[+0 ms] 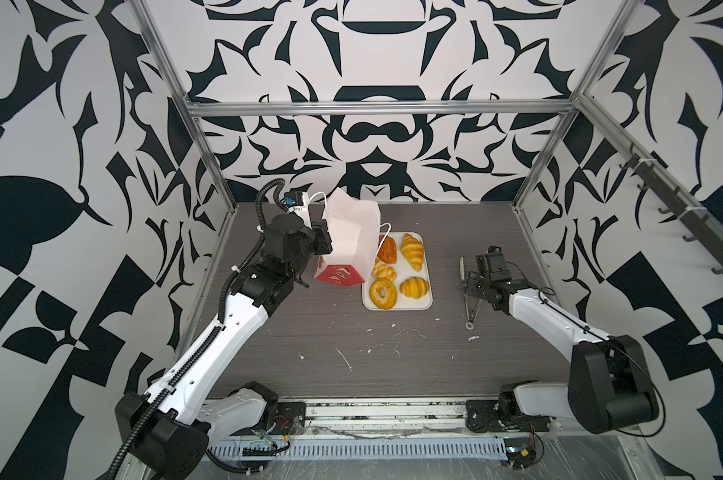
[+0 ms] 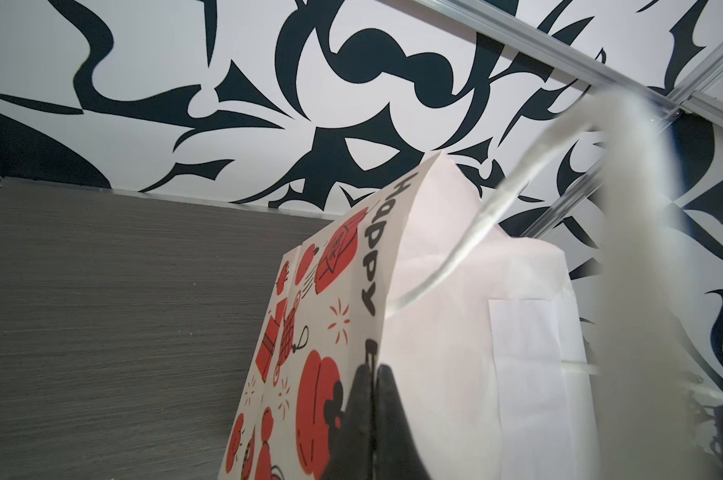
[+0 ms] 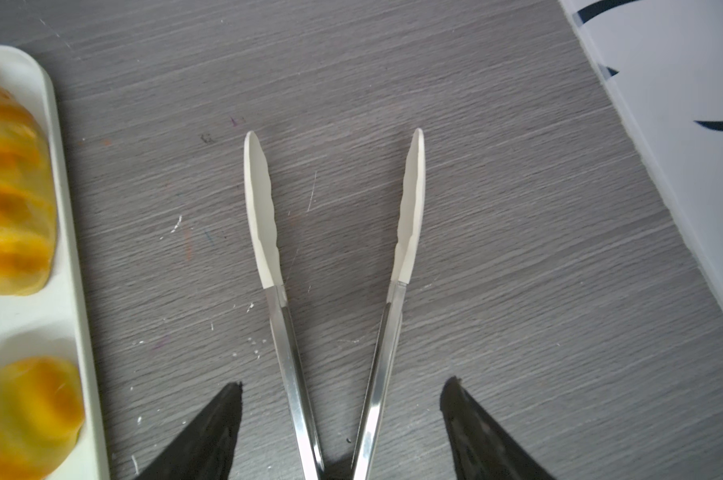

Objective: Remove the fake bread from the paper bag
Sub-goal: 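Set the bag upright beside the tray with the left gripper while the right tongs withdraw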

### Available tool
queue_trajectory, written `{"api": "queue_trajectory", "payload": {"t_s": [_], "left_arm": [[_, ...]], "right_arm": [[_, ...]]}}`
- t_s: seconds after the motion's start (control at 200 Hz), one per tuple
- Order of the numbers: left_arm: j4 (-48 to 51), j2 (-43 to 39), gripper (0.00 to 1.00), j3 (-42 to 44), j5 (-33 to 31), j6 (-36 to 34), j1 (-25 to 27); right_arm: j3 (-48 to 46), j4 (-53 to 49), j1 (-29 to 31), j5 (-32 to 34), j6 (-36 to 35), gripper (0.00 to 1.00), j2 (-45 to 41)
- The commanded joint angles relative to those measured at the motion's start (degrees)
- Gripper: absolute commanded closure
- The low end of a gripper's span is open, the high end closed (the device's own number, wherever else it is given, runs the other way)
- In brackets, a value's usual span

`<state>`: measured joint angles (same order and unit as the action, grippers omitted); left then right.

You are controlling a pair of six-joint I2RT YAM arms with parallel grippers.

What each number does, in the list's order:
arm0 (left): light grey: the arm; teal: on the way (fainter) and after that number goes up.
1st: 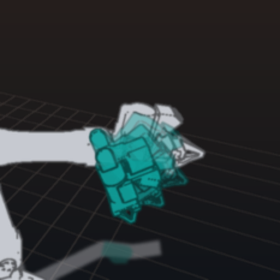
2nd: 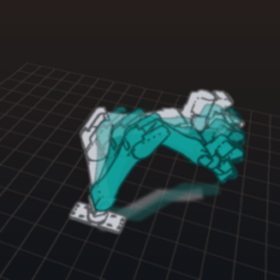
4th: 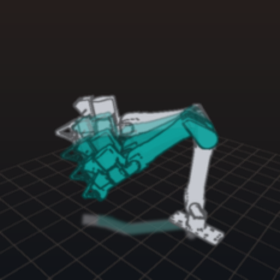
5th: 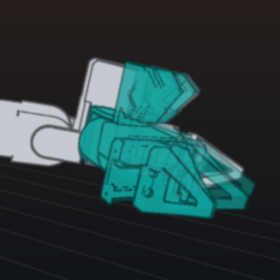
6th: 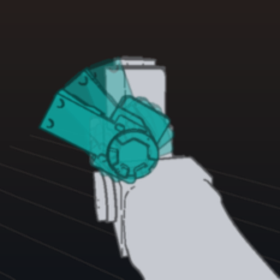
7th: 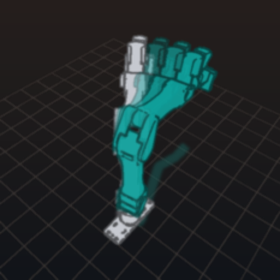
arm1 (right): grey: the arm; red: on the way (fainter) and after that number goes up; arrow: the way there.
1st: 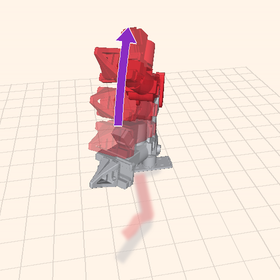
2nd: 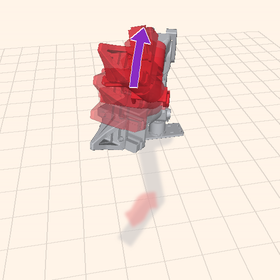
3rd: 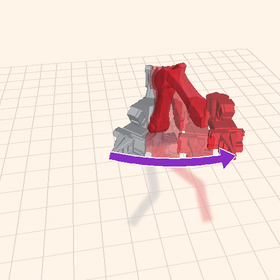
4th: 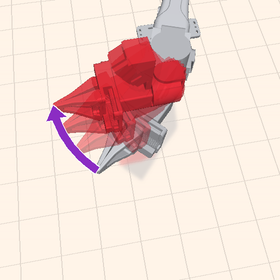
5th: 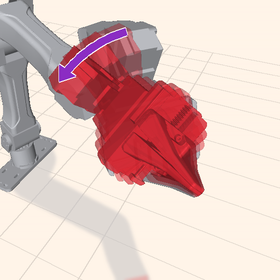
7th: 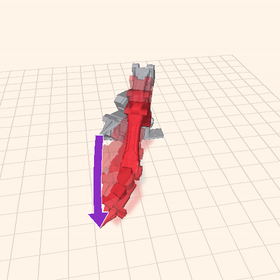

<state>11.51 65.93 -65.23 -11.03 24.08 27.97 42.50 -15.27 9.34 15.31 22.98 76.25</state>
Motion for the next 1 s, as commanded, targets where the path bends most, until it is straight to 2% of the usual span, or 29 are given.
{"api": "queue_trajectory", "payload": {"t_s": [0.0, 0.635, 0.995], "left_arm": [[-1.9, 1.1, 1.0, -0.4, 1.1, 2.2, -0.3], [-4.5, 6.4, 1.0, -1.6, 8.7, 5.2, -4.6], [-6.1, 12.0, 1.0, -2.3, 19.0, 5.5, -14.3]], "right_arm": [[0.0, 1.3, -0.2, -0.5, 0.5, 0.22, 0.2], [1.0, 2.3, -0.2, -2.0, 0.3, 0.22, 4.1], [1.2, 3.0, -0.2, -3.1, 0.5, 0.23, 5.4]]}}
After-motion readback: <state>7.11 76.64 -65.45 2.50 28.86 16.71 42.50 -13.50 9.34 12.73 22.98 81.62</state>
